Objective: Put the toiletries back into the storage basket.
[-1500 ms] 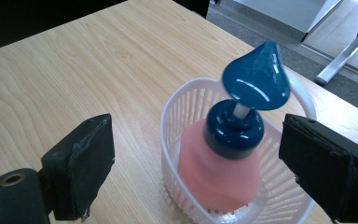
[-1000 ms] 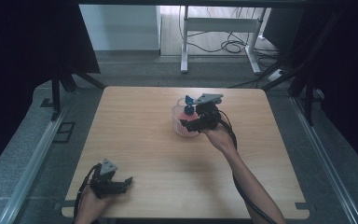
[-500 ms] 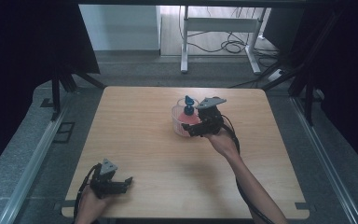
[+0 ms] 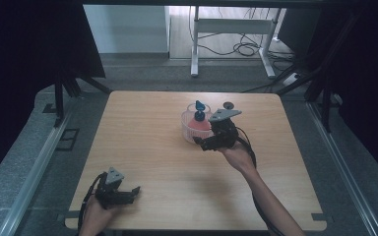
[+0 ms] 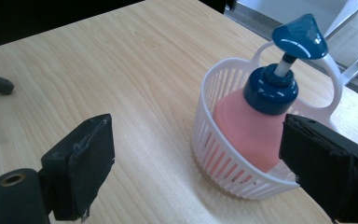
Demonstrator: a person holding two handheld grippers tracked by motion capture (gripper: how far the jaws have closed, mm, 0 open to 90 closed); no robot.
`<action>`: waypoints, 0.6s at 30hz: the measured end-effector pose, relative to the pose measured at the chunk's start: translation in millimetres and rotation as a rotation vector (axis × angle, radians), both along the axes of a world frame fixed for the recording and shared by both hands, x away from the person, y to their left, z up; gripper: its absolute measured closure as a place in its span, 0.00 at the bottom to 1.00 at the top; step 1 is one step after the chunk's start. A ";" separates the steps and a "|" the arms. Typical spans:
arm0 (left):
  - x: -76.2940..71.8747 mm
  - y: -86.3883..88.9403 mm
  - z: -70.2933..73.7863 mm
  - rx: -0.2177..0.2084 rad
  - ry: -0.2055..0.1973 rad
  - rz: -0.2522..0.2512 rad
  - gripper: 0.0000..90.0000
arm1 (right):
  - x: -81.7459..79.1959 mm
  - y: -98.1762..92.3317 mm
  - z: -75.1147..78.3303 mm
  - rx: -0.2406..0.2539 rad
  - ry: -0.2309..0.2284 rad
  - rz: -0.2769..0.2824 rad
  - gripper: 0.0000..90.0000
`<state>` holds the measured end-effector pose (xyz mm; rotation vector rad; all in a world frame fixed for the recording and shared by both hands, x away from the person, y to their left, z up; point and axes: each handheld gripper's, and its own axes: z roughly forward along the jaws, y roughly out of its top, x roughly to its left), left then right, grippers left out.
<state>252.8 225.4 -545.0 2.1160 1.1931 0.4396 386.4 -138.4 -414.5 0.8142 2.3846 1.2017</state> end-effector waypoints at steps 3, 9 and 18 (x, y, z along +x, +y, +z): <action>0.0 0.0 0.0 0.000 0.000 0.000 0.13 | -3.7 -1.9 -1.3 0.002 0.001 0.005 0.11; 0.0 0.0 0.0 0.000 0.000 0.000 0.13 | -9.8 -8.4 -3.9 0.004 0.003 0.003 0.11; 0.1 0.0 0.1 0.003 -0.001 -0.001 0.13 | -21.0 -18.4 -6.8 0.007 0.000 0.005 0.10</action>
